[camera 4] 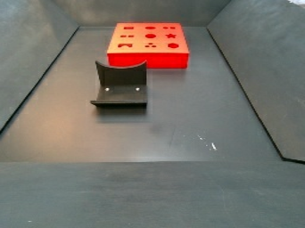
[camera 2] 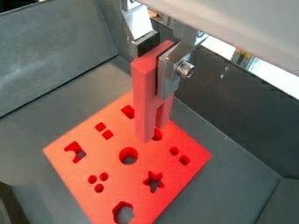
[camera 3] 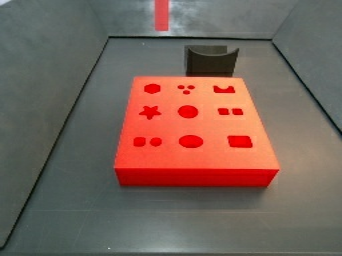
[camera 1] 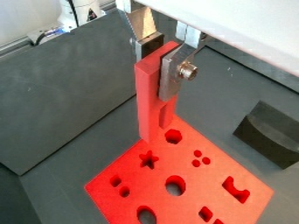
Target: Insert the double-square object.
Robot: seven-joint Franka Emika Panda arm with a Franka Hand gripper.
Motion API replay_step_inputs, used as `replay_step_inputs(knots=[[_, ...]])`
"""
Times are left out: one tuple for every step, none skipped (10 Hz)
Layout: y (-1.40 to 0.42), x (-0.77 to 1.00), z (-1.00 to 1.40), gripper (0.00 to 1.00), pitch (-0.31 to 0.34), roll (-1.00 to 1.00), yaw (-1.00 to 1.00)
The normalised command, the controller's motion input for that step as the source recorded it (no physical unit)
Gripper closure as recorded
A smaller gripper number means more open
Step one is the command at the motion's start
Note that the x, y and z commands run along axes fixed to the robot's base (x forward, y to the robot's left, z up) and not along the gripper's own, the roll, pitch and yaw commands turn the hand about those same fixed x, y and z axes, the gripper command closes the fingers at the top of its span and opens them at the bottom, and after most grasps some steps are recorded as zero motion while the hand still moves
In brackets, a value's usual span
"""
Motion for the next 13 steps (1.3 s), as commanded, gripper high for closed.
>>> replay_step_inputs(knots=[[0.0,0.26,-0.46,1.0,-0.083,0.0,0.0],[0.0,0.27,-0.72,1.0,-0.164,0.0,0.0],[0.0,0.23,-0.79,1.0,-0.213,0.0,-0.05],[0.0,0.15,-0.56,1.0,-0.347,-0.09,0.0],[0.0,0.13,-0.48,1.0,-0.39,-0.1,0.0],[0.0,0.23,-0.41,1.0,-0.421,-0.1,0.0],[-0.01,0.59,-0.47,1.0,-0.381,-0.1,0.0],[-0.05,0.77,-0.38,1.0,-0.31,-0.03,0.0],[-0.13,1.0,-0.11,1.0,0.0,0.18,0.0],[-0.06,0.73,-0.18,1.0,0.236,0.45,-0.01],[-0.09,0.55,-0.1,1.0,0.319,0.45,-0.05],[0.0,0.37,-0.13,1.0,0.26,0.45,-0.25],[0.0,0.3,-0.12,1.0,0.244,0.44,-0.31]])
